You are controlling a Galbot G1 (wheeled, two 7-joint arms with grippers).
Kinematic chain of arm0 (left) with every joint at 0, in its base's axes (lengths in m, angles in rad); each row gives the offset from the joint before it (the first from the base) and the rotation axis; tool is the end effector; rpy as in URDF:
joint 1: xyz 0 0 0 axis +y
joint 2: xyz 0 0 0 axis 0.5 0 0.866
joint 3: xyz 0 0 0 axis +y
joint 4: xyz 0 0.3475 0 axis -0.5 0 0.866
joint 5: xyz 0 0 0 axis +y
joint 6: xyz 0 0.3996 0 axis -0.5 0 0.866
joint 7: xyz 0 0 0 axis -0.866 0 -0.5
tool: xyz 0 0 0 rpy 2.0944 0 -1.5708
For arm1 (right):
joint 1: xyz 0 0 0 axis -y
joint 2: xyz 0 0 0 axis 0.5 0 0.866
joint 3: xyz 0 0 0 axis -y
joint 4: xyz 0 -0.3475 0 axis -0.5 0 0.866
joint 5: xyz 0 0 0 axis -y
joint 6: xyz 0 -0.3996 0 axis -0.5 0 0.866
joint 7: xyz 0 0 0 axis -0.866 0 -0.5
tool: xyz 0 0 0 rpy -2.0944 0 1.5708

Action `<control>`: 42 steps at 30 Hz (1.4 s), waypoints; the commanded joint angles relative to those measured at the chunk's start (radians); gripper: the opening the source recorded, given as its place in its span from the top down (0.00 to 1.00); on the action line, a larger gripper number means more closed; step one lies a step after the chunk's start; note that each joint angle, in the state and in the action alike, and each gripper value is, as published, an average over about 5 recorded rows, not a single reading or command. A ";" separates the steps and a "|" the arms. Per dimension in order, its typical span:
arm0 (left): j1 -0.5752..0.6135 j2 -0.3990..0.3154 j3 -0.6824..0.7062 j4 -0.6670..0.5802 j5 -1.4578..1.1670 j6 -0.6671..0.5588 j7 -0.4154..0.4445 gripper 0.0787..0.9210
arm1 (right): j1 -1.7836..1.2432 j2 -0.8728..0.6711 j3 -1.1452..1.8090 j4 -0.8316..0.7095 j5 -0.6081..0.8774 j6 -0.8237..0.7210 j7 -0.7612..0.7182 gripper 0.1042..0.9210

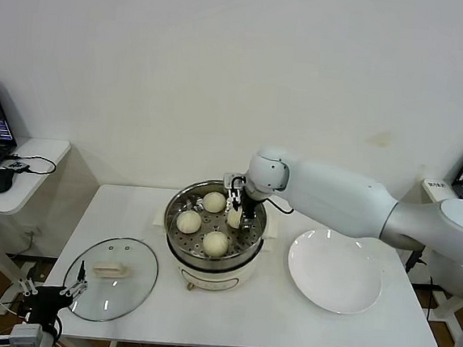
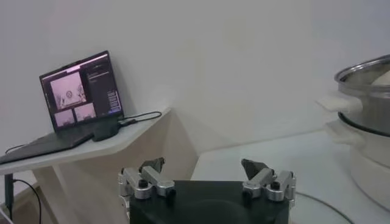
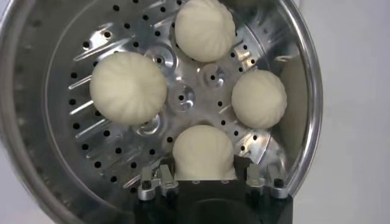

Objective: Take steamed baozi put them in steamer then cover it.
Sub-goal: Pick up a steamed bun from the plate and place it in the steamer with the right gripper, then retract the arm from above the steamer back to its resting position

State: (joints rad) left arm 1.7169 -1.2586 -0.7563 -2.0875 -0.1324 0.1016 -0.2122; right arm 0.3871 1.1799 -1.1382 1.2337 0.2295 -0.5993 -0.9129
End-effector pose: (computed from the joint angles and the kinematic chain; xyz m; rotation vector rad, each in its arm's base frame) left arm 0.1917 0.1224 -0.3025 0.3660 -2.9053 -0.4058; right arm 0.5765 0.1645 -0.1138 1.3076 -1.4949 1.4978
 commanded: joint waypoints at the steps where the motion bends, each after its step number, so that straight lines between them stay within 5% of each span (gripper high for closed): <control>1: 0.000 0.001 0.002 -0.002 0.000 0.000 0.002 0.12 | 0.039 -0.115 0.054 0.139 0.075 -0.018 0.029 0.19; 6: 0.003 0.002 0.003 -0.007 0.000 -0.001 0.003 0.12 | 0.021 -0.282 0.123 0.306 0.190 -0.033 0.203 0.12; 11: 0.004 -0.005 0.010 -0.010 0.001 -0.011 0.007 0.12 | -0.224 -0.458 0.337 0.464 0.305 0.017 0.558 0.12; 20: 0.001 -0.023 0.024 0.026 0.012 -0.055 0.015 0.12 | -0.963 -0.529 0.928 0.589 0.201 0.317 0.951 0.12; 29: 0.003 -0.040 0.052 0.053 0.041 -0.082 0.018 0.12 | -1.573 -0.235 1.542 0.590 -0.084 0.604 0.851 0.12; 42: -0.068 -0.020 0.053 0.211 0.510 -0.245 -0.042 0.12 | -1.848 0.220 1.974 0.664 -0.114 0.682 0.666 0.12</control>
State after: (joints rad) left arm 1.6937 -1.2904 -0.6960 -1.9843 0.0164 -0.0254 -0.2201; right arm -1.1159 1.0903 0.3803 1.8216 0.1870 -0.0375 -0.1878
